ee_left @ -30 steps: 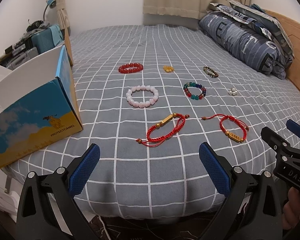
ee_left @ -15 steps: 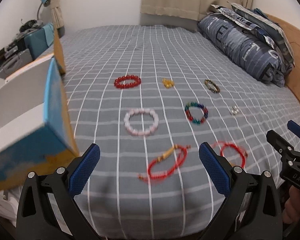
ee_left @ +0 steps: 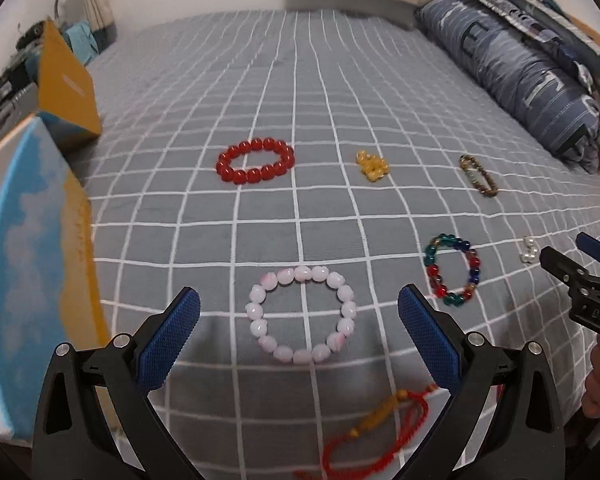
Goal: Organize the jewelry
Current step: 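Grasp the pink-white bead bracelet with the left tool while the right tool grasps the pearl earrings, then carry the pink bracelet and pearls with both tools into the white box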
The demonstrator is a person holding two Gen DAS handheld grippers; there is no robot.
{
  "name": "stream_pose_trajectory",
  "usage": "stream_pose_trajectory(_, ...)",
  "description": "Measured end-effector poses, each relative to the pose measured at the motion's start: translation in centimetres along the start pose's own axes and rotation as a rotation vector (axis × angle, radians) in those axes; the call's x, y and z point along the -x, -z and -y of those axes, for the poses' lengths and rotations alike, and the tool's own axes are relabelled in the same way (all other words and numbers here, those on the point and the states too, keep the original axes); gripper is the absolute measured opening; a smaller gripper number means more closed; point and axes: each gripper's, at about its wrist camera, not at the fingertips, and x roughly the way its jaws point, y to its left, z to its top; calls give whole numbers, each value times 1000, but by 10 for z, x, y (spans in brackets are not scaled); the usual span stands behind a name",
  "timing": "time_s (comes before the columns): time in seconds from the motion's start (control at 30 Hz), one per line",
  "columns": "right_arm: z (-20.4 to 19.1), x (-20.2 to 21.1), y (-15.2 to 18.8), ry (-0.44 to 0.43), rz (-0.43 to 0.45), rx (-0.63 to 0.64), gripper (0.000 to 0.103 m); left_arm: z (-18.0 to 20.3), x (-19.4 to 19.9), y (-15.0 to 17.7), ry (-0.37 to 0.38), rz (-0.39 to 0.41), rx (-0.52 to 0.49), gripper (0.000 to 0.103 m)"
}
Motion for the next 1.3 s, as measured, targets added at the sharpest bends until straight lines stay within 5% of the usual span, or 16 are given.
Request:
stream_pose_trajectory(0.33, 14, -55, -14, -16, -136, -49, 79, -8, -40, -4, 15, -108, 17, 93)
stream_pose_trajectory(0.6, 20, -72, -15, -50, -202, -84, 57, -10, -45, 1, 47, -147, 20, 65)
stream_pose_trajectory(0.87, 20, -73, -18, -57, -228, -92, 23, -12, -43, -1, 53, -178, 33, 22)
stream_pose_trajectory(0.93, 19, -74, -19, -56, -237, -97, 11, -13, -41, -1, 61, -179, 33, 22)
stream_pose_trajectory(1.3, 17, -61, -25, -57, -208, -119, 11, -15, -30, -6, 73, -167, 38, 20)
